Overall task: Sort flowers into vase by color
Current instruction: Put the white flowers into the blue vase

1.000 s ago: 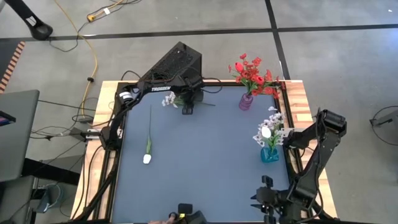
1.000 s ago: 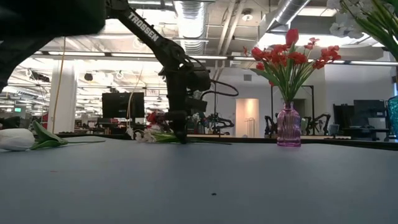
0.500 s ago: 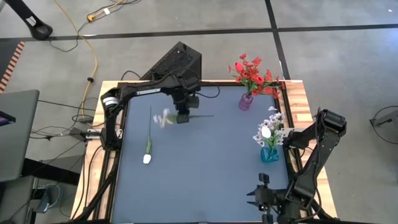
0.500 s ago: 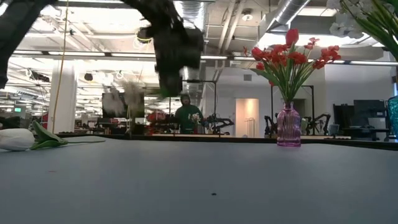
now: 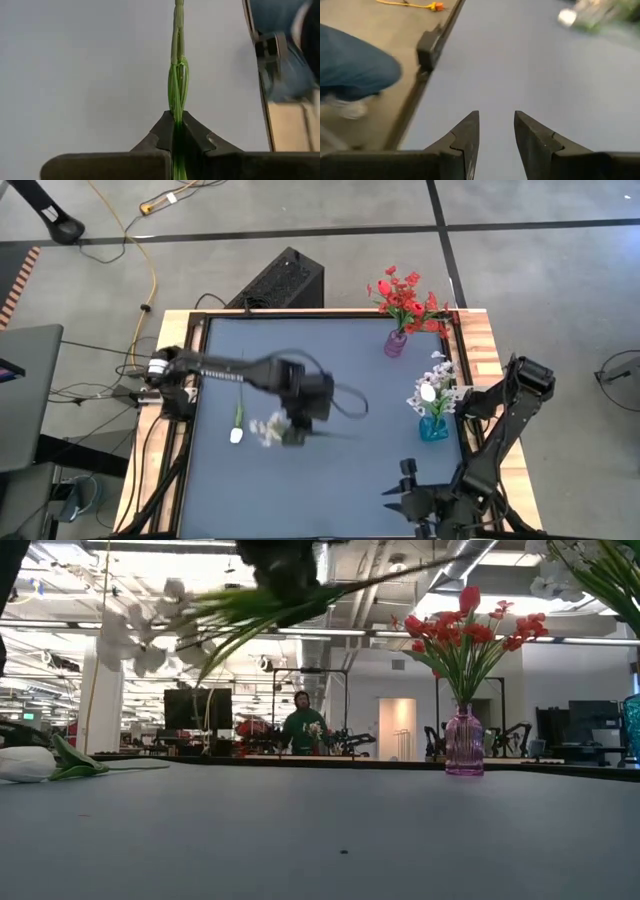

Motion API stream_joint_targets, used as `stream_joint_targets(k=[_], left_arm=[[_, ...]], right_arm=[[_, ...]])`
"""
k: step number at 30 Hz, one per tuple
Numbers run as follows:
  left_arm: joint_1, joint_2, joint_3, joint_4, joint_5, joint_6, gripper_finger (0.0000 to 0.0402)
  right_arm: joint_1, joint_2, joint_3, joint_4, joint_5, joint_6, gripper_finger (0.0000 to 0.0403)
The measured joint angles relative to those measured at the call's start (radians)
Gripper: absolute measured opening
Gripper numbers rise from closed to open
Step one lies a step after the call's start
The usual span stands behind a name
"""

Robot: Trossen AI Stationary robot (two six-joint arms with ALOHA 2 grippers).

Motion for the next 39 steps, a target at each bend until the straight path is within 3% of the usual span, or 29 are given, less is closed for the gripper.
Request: stream_joint_targets(k=[7, 10, 13, 20, 28, 39], left_arm=[[-0.159, 0.046, 0.0, 0.225, -0.168, -0.344, 0.0], [-0.193, 0.06, 0.0, 0.211, -0.2, -0.466, 0.0], [-0.211, 0.066, 0.0, 0.192, -0.215, -0.567, 0.0], [-0.224, 0.066, 0.0, 0.233, -0.213, -0.687, 0.0], [-0.219, 0.066, 0.0, 0.237, -0.186, -0.715, 0.0], [-0.202, 0.066, 0.0, 0.236, -0.167, -0.704, 0.0]], right_arm=[[-0.073, 0.008, 0.0, 0.178, 0.036, -0.514, 0.0148], [-0.103, 0.008, 0.0, 0.268, 0.05, -0.695, 0.0148], [-0.136, 0.008, 0.0, 0.3, 0.078, -0.778, 0.0148], [-0.23, 0.008, 0.0, 0.234, 0.078, -0.779, 0.0148], [-0.288, 0.008, 0.0, 0.05, 0.077, -0.657, 0.0148], [-0.314, 0.008, 0.0, -0.017, 0.076, -0.635, 0.0145]])
